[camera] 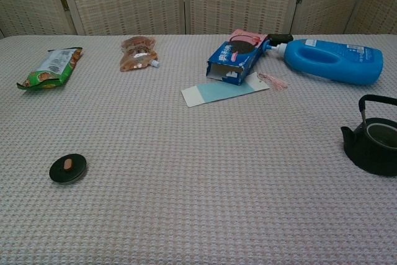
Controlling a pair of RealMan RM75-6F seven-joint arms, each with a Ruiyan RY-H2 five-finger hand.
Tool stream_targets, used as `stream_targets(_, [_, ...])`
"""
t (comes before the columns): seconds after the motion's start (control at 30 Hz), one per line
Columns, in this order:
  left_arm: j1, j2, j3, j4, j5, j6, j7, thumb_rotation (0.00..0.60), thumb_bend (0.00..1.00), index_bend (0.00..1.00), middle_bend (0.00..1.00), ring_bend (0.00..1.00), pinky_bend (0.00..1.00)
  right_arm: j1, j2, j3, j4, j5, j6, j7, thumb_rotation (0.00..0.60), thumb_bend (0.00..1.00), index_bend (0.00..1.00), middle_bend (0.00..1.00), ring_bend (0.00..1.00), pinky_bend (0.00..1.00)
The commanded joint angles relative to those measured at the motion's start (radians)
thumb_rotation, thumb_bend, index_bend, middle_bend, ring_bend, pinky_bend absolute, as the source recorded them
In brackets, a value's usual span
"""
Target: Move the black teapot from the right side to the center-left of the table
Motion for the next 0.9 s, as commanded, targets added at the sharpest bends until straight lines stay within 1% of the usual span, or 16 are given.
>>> stream_targets(0.03, [0.002, 0.0, 0.001, 0.001, -0.001, 0.0, -0.002, 0.6, 0.25, 0.03, 0.0, 0.0, 0.0, 0.071, -0.036, 0.016, 0.054, 0.045, -0.089, 0.008, 0.6, 0.18, 0.29, 0.33, 0.28, 0.15])
stream_targets(0.2, [0.004, -0.001, 0.001, 0.004, -0.003, 0.002, -0.006, 0.6, 0.25, 0.03, 0.0, 0.0, 0.0, 0.12, -0.085, 0.019, 0.115, 0.088, -0.151, -0.002, 0.6, 0.18, 0.33, 0.35, 0.29, 0.15])
stream_targets(0.43, [0.002, -0.003, -0.001, 0.008, -0.006, -0.005, -0.008, 0.6, 0.25, 0.03, 0.0, 0.0, 0.0, 0.163, -0.141, 0.011, 0.182, 0.135, -0.21, -0.013, 0.6, 0.19, 0.4, 0.4, 0.32, 0.16])
stream_targets(0.57, [0.003, -0.004, -0.001, 0.012, -0.007, -0.004, -0.012, 0.6, 0.25, 0.03, 0.0, 0.0, 0.0, 0.177, -0.166, 0.007, 0.209, 0.152, -0.225, -0.016, 0.6, 0.25, 0.42, 0.42, 0.32, 0.16])
stream_targets(0.7, [0.004, -0.006, 0.0, 0.017, -0.012, -0.009, -0.016, 0.6, 0.25, 0.03, 0.0, 0.0, 0.0, 0.193, -0.187, 0.006, 0.235, 0.172, -0.243, -0.015, 0.6, 0.27, 0.45, 0.44, 0.33, 0.16])
stream_targets(0.9, [0.008, -0.006, -0.002, 0.021, -0.013, -0.003, -0.026, 0.6, 0.25, 0.03, 0.0, 0.0, 0.0, 0.208, -0.196, 0.008, 0.247, 0.185, -0.265, 0.009, 0.6, 0.36, 0.52, 0.49, 0.36, 0.17])
